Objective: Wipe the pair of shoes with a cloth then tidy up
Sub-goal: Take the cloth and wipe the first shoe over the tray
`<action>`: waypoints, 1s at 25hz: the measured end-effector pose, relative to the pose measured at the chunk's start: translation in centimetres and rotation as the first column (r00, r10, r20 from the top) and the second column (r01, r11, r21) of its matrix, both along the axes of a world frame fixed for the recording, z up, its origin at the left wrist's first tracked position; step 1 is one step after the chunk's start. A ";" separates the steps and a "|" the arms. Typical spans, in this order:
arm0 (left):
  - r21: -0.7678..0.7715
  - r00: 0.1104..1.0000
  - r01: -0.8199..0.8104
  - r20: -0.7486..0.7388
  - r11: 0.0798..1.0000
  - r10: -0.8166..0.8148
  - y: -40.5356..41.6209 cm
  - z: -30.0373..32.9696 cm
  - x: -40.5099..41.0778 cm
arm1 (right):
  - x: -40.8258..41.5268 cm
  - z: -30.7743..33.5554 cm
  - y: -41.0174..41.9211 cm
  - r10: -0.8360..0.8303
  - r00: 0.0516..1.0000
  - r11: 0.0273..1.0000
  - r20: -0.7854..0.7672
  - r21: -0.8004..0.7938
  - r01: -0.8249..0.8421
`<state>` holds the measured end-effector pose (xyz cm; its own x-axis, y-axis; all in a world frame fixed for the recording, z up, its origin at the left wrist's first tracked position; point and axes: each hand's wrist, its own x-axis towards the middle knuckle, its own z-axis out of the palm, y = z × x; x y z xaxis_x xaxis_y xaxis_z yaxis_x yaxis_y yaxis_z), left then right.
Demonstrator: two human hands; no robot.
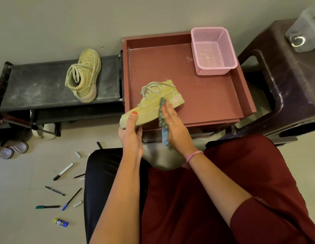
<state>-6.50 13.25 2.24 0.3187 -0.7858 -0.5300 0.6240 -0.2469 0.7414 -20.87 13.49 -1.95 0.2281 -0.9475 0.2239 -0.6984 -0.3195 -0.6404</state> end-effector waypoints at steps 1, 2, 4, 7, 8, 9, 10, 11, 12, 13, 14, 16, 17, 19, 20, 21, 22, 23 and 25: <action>0.000 1.000 0.006 0.005 1.000 -0.006 0.0 0.0 0.0 | 0.0 0.0 -0.3 -0.078 0.995 0.995 0.059 0.072 0.074; -0.007 1.000 0.014 0.015 1.000 -0.014 -0.1 0.1 0.0 | 0.5 0.5 -0.3 -0.125 0.986 0.985 0.107 0.131 0.111; -0.027 0.998 0.025 0.057 0.999 -0.024 -0.1 0.1 0.0 | 2.7 2.2 0.5 -0.129 0.979 0.982 0.158 0.155 0.104; -0.047 0.991 0.073 0.116 0.996 -0.067 0.0 -0.3 0.2 | 4.9 3.7 2.7 0.121 0.989 0.992 0.088 -0.036 -0.119; -0.052 0.991 0.074 0.111 0.996 -0.068 0.1 -0.4 0.2 | 4.4 3.7 3.0 0.210 0.978 0.971 0.007 -0.119 -0.208; -0.053 0.994 0.064 0.097 0.996 -0.059 0.2 -0.4 0.2 | 3.4 3.2 2.6 0.245 0.968 0.952 -0.059 -0.172 -0.252; -0.051 0.996 0.047 0.075 0.998 -0.043 0.2 -0.3 0.1 | 2.2 2.5 2.0 0.232 0.967 0.953 -0.103 -0.174 -0.247; -0.045 0.998 0.028 0.054 0.999 -0.025 0.2 -0.2 0.0 | 1.2 1.9 1.1 0.168 0.983 0.978 -0.076 -0.116 -0.176; -0.037 0.999 0.011 0.035 0.999 -0.009 0.1 0.0 -0.1 | 0.4 1.7 0.4 0.077 0.997 0.997 -0.023 -0.002 -0.077; -0.029 1.000 0.000 0.024 1.000 0.001 0.1 0.1 -0.2 | -0.3 1.5 -0.3 -0.026 0.999 0.996 0.037 0.080 0.023; -0.024 1.000 -0.004 0.018 1.000 0.004 0.2 0.1 -0.3 | -0.2 1.7 -0.6 -0.086 0.995 0.991 0.052 0.112 0.080; -0.039 1.000 0.007 0.031 0.999 -0.006 0.0 0.1 -0.2 | 1.3 2.4 -0.4 -0.107 0.990 0.986 0.095 0.135 0.093; -0.054 0.998 0.020 0.057 0.998 -0.016 0.0 0.0 -0.1 | 2.5 3.2 0.1 -0.076 0.993 0.989 0.093 0.132 0.064; -0.073 0.993 0.055 0.112 0.996 -0.047 0.0 -0.2 0.0 | 4.1 4.2 1.5 0.061 0.998 0.998 0.034 0.019 -0.062; -0.072 0.990 0.064 0.127 0.995 -0.054 0.1 -0.1 0.0 | 4.1 4.3 2.0 0.134 0.991 0.990 -0.005 -0.031 -0.135; -0.068 0.990 0.065 0.128 0.996 -0.056 0.0 -0.1 0.0 | 3.3 3.8 1.9 0.189 0.981 0.979 -0.045 -0.075 -0.192; -0.063 0.991 0.062 0.120 0.996 -0.055 0.0 -0.1 0.0 | 2.2 3.1 1.3 0.194 0.979 0.976 -0.057 -0.092 -0.199; -0.054 0.994 0.052 0.101 0.997 -0.046 -0.1 0.0 -0.1 | 1.1 2.2 0.7 0.156 0.986 0.985 -0.060 -0.067 -0.160; -0.025 0.999 0.016 0.043 1.000 -0.015 -0.1 0.3 -0.3 | -0.8 0.8 -0.8 0.009 0.999 0.997 -0.032 0.074 -0.007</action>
